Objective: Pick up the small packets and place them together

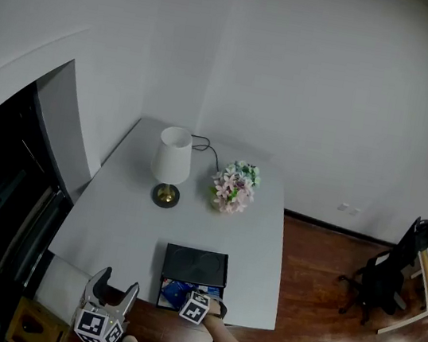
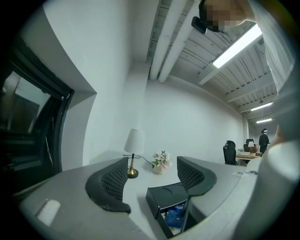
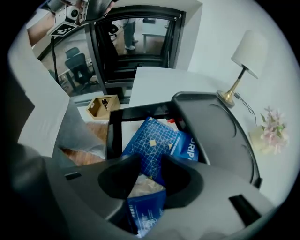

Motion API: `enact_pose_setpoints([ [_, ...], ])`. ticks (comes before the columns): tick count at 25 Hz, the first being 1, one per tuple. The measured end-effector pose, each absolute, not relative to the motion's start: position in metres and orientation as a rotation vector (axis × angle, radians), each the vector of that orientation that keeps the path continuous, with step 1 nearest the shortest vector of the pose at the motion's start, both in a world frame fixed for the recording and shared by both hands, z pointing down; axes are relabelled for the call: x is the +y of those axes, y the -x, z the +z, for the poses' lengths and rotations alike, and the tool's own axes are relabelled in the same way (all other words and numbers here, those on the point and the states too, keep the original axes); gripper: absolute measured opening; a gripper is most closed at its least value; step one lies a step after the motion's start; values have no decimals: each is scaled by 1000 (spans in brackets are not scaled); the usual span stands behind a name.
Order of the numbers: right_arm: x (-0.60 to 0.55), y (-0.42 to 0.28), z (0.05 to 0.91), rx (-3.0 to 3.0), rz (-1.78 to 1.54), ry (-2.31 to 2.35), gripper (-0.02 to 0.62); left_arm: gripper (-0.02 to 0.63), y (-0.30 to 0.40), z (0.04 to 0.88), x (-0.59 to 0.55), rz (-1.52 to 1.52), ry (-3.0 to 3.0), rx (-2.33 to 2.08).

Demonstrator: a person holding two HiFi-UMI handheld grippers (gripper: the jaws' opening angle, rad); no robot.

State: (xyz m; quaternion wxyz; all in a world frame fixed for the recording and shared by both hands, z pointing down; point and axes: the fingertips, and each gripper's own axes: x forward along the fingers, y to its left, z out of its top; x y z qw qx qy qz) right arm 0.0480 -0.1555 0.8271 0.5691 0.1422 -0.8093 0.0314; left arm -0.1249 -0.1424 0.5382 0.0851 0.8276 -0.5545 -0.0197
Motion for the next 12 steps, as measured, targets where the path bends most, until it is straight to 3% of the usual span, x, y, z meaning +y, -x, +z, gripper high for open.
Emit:
enact_pose_setpoints([
  [12,-150,-48,803,-2044,98,-562,34,314,114,543,-149,-68,-2491,-1594],
])
